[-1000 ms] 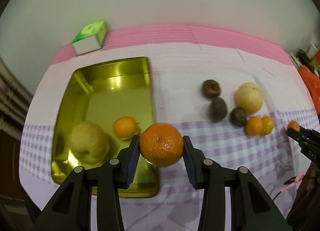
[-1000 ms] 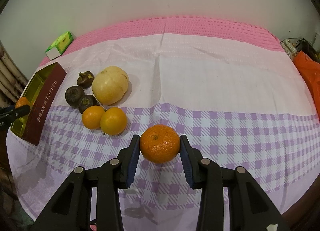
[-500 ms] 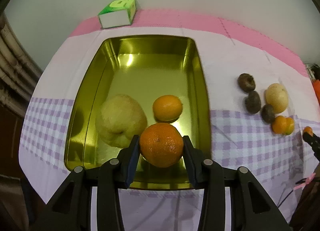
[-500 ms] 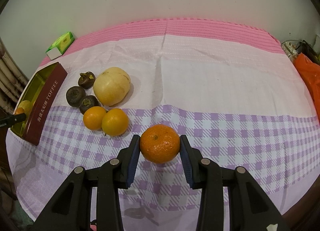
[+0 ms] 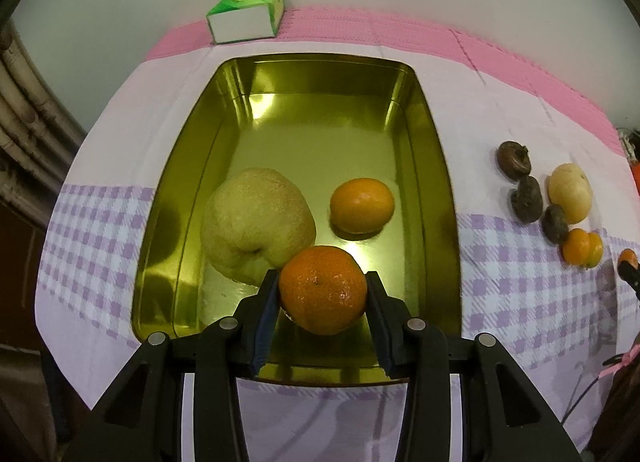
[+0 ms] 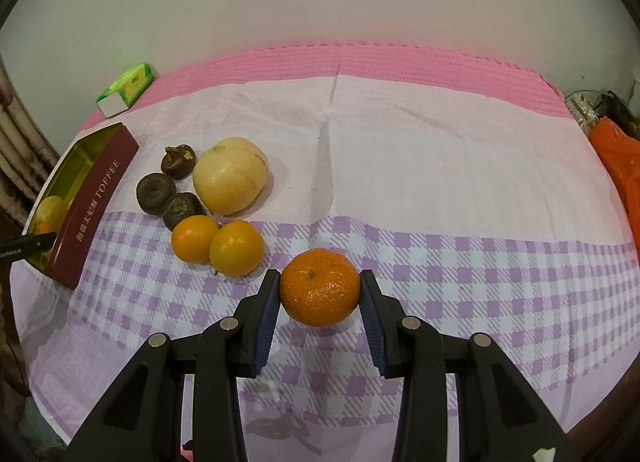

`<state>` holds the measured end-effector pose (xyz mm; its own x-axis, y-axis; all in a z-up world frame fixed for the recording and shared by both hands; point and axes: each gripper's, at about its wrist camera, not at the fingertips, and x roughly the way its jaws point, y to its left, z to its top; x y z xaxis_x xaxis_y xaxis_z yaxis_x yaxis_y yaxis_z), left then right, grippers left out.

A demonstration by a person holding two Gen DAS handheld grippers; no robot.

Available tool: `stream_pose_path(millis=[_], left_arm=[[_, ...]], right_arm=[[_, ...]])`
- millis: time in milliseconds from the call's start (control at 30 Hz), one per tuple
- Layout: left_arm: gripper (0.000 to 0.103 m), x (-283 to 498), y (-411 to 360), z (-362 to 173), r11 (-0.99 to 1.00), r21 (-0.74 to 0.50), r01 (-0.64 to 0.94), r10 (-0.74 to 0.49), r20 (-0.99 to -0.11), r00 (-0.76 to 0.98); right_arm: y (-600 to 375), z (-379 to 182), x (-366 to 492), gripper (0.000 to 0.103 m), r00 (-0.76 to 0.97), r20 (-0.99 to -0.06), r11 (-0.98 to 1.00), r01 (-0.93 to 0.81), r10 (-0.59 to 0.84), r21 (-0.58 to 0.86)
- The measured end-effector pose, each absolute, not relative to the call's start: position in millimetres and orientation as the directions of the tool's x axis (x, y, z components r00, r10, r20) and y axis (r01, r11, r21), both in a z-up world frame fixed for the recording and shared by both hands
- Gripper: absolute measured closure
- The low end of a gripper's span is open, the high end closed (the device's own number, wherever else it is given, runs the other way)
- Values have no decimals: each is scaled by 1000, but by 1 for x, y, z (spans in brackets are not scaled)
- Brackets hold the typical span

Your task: Organize fruits

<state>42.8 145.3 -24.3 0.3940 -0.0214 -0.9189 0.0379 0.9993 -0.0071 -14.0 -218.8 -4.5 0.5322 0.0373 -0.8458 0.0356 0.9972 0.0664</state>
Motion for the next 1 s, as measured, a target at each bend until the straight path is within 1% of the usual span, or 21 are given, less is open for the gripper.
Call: stream_pose_path(millis=[400, 500, 833, 867, 933, 967, 1000], left_arm=[[60, 55, 176, -44, 999, -4, -40, 11, -937, 349], [60, 56, 179, -44, 999, -15, -42, 1, -937, 350], [59, 53, 177, -45, 999, 8, -36, 20, -933, 359], [58, 52, 176, -43, 999, 11, -34, 23, -932, 362], [52, 50, 175, -40, 999, 14, -30, 24, -929, 368], [45, 49, 176, -36, 999, 9, -33, 21, -927, 374], [42, 48, 176, -34, 999, 4, -34, 16, -925, 380]], right_arm=[[-203, 2, -10, 66, 542, -840, 999, 5, 41, 52], [-198, 4, -7, 66, 545, -837, 999, 1, 45, 54], [-160, 12, 9, 66, 542, -834, 995, -69, 103, 78], [-156, 13, 11, 66, 543, -832, 993, -78, 116, 87], [-143, 16, 17, 66, 542, -828, 989, -107, 146, 105], [-134, 17, 20, 66, 545, -825, 987, -126, 152, 99], [-126, 19, 22, 66, 546, -823, 985, -142, 158, 94]])
